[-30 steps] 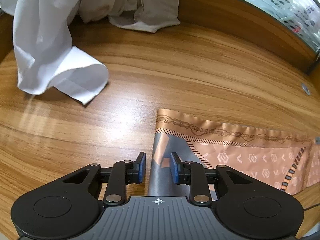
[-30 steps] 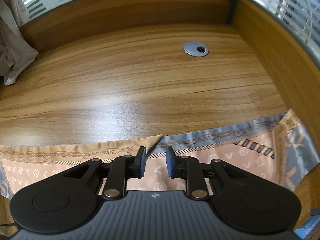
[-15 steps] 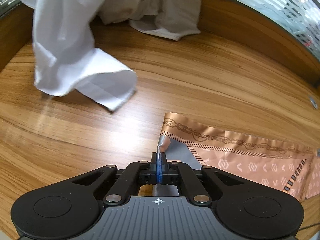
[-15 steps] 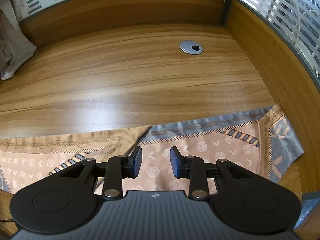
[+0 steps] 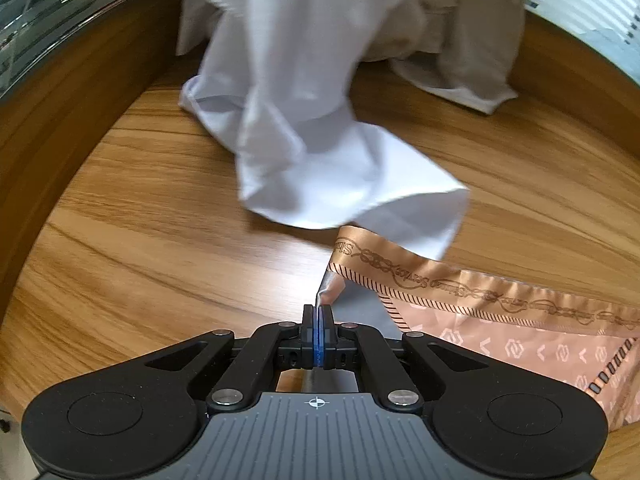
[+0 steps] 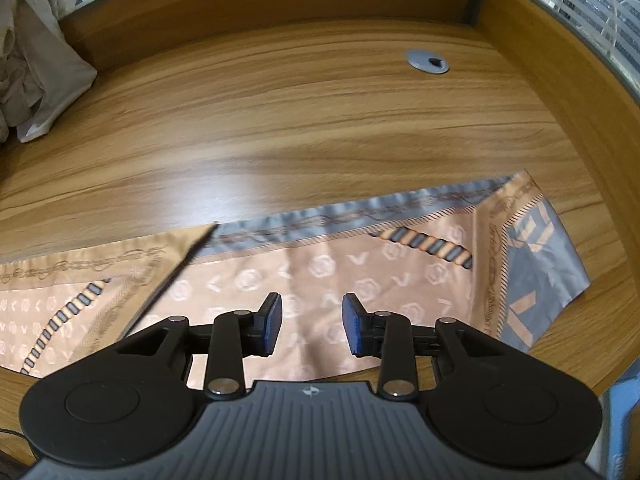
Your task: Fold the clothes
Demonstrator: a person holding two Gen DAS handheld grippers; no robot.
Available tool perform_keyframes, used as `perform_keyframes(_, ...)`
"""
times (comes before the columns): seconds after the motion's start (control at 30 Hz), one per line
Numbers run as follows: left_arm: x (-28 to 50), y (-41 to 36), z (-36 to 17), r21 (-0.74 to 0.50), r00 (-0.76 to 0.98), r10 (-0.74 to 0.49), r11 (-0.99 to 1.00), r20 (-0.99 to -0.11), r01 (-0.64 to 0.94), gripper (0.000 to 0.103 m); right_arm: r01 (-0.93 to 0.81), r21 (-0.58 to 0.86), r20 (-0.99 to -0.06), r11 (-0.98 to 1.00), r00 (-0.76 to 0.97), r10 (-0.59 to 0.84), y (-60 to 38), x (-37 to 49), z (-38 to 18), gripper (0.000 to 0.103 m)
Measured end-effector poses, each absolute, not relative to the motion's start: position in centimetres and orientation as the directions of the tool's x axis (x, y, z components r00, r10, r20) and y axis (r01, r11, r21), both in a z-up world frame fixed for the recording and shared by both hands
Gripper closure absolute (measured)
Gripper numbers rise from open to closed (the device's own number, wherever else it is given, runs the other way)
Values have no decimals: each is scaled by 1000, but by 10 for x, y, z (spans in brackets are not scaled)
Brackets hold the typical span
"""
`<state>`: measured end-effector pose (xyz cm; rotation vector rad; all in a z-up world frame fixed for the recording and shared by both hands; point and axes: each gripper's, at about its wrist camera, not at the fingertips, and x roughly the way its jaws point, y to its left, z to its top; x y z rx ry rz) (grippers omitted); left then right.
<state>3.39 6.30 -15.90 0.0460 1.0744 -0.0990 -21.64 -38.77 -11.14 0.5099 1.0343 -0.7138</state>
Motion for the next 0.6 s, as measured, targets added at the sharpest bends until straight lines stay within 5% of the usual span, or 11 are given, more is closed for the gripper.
perform_keyframes(0.07, 38, 71, -159, -8, 466, -50, 996, -883, 92, 98, 744, 57, -902, 666, 325, -286, -383, -214, -113, 65)
perform_keyframes(0.2, 42, 73, -150, -31, 489, -76, 995, -869, 100, 59, 754, 57, -901, 654, 322, -292, -377, -216, -113, 65)
perform_keyframes(0.6, 27, 18, -147, -136, 454, -197, 977, -869, 162, 55, 768, -48, -912, 639, 227, -342, -415, -268, -110, 65)
